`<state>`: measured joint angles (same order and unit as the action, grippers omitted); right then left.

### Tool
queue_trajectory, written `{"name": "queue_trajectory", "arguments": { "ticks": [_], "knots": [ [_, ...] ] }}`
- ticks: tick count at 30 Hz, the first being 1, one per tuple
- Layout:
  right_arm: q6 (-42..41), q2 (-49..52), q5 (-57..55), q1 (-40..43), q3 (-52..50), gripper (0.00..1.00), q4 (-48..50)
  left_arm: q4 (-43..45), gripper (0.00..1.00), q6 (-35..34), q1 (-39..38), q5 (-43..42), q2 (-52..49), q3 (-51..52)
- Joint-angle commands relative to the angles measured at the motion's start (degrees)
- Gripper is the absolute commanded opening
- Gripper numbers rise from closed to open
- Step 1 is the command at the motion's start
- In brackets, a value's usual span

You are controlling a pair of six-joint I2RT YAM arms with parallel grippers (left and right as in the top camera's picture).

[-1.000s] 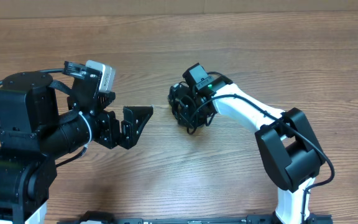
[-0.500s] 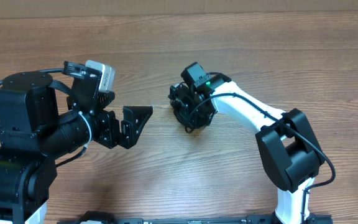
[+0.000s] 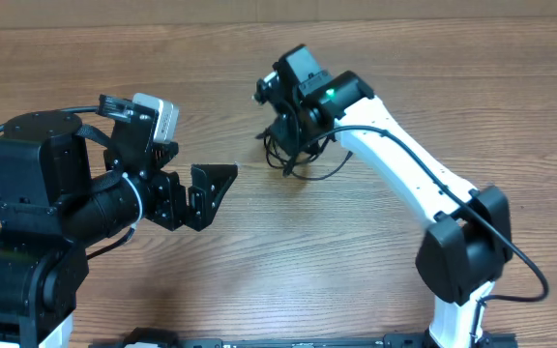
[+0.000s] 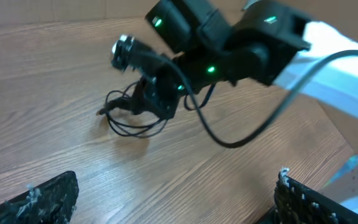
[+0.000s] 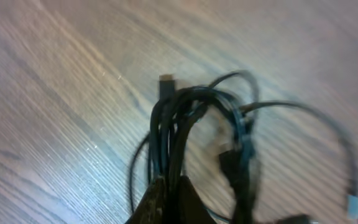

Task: Untangle cables
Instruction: 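Lift the cable bundle upward with the right gripper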

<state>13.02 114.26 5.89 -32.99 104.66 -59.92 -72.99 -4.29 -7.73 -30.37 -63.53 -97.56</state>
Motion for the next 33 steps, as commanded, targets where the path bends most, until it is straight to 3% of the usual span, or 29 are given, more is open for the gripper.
{"name": "queue_trajectory", "arguments": {
  "ticks": [1, 20, 25, 33],
  "knots": [
    [-1.46, -5.27, -4.22, 0.24, 5.05, 0.04, -1.36, 0.61, 1.0, -0.52, 0.31, 0.94, 0.44, -1.36],
    [-4.28, -15.91, -11.87, 0.5, 17.46, 0.04, -3.45, -2.08, 0.99, 3.1, 0.28, 6.58, -0.94, -1.18],
    [-6.84, -17.84, -11.82, 0.48, 21.03, 0.04, -3.63, -4.37, 1.0, 8.52, 0.28, 6.82, -4.31, -1.14],
    [-7.52, -19.23, -9.57, 0.48, 25.38, 0.04, -5.86, -2.71, 0.99, 8.57, -0.24, 6.08, -13.68, -1.05]
  ]
}}
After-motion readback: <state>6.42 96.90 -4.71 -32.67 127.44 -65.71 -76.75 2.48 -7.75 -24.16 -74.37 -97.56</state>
